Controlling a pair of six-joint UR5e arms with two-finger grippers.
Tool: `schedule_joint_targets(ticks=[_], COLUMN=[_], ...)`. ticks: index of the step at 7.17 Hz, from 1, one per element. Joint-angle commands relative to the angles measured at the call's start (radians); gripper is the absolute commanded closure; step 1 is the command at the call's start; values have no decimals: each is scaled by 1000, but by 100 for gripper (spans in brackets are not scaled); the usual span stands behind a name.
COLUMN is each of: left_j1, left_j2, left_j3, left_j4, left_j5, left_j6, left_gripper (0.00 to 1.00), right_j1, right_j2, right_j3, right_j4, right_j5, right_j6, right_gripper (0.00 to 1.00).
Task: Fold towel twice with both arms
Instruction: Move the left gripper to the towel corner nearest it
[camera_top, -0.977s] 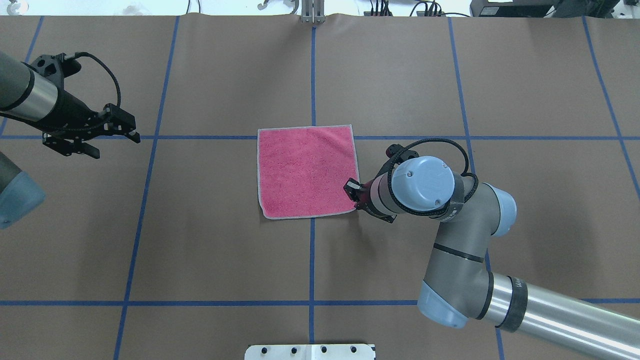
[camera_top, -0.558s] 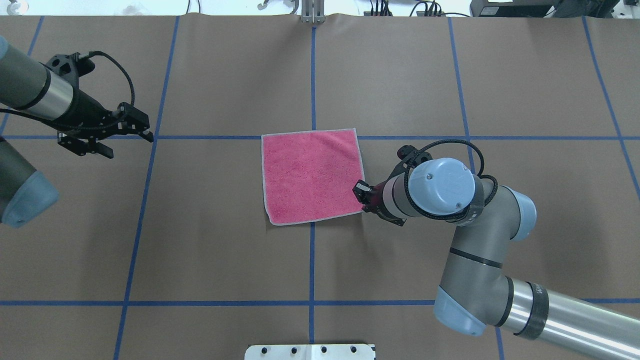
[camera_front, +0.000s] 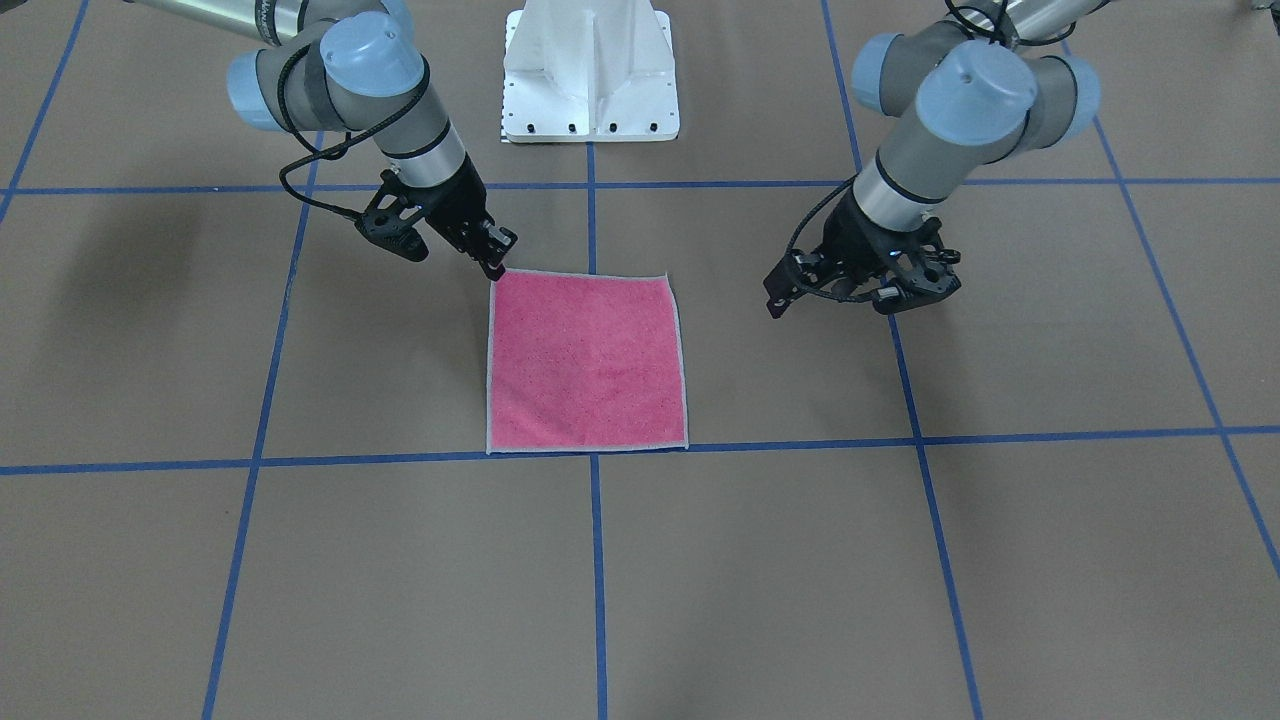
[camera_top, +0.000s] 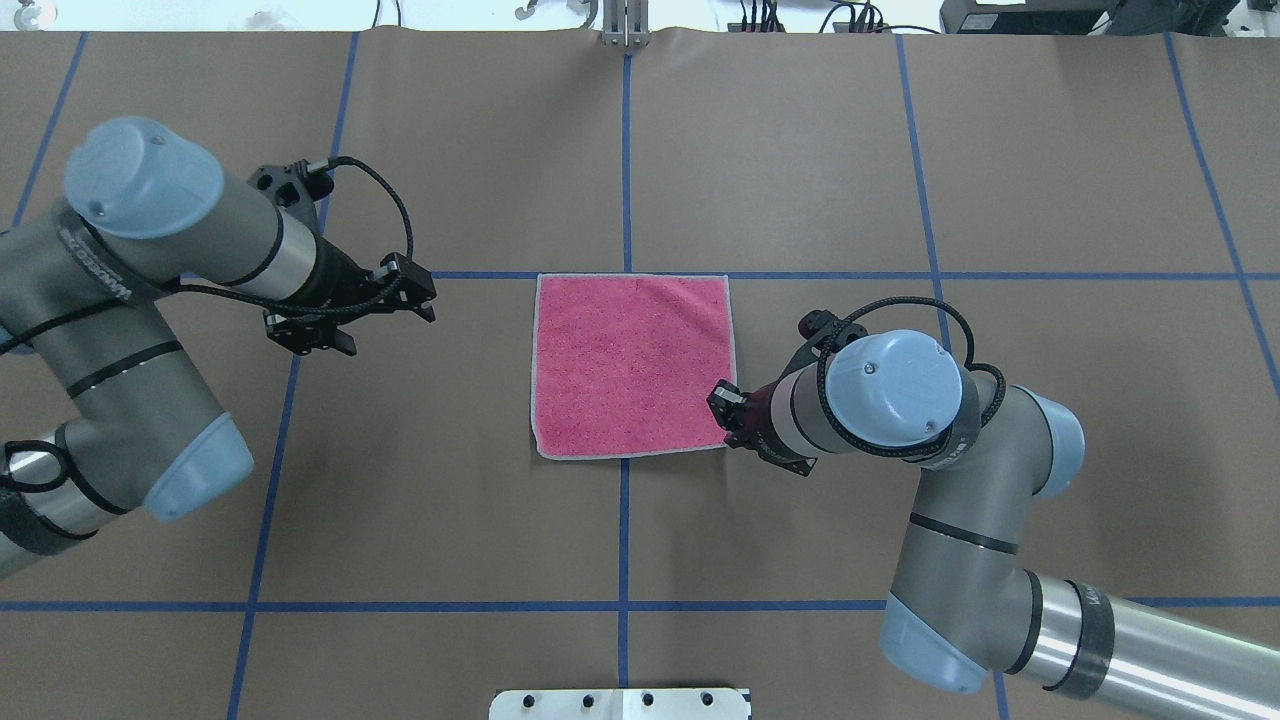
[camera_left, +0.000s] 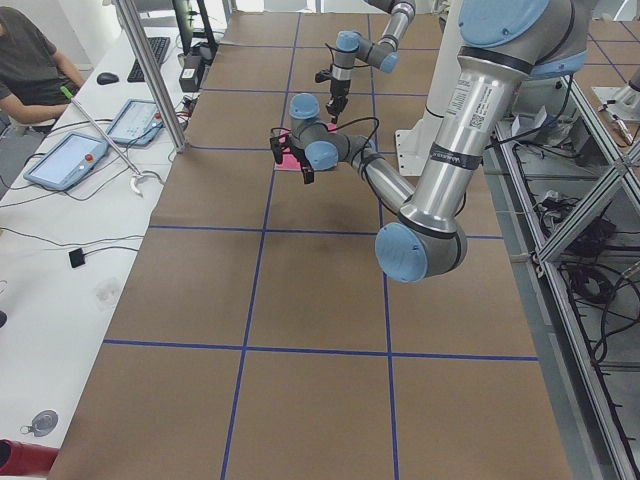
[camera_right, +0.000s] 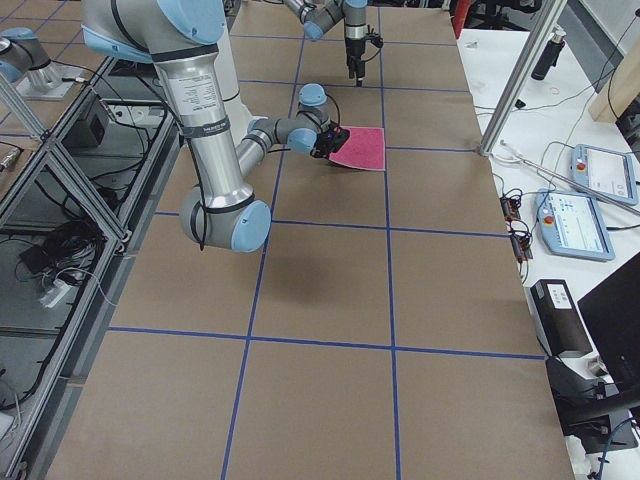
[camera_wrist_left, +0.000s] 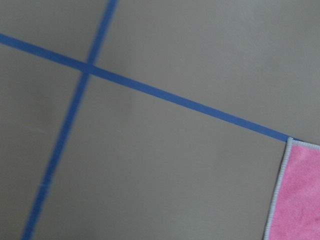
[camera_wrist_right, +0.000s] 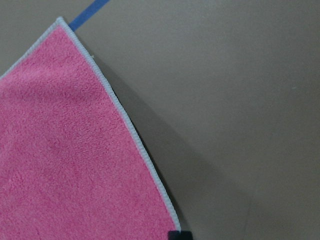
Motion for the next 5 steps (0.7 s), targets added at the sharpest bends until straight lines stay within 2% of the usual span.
schedule_joint_targets(ticks=[1,2,5], left_j1=[101,144,231], left_j2=[-52,-59,-118], left_j3=[0,0,-2], left_j4=[0,0,56], left_j5=[93,136,166], left_j6=[-91,-119,-181], left_gripper=[0,0,3], right_j1=[-13,-15,-29], right_j2=[-66,-73,-76], right_j3=[64,72,72], right_j4=[1,1,1], right_j5=[4,4,4], right_j6=[14,14,17], right_gripper=[100,100,100])
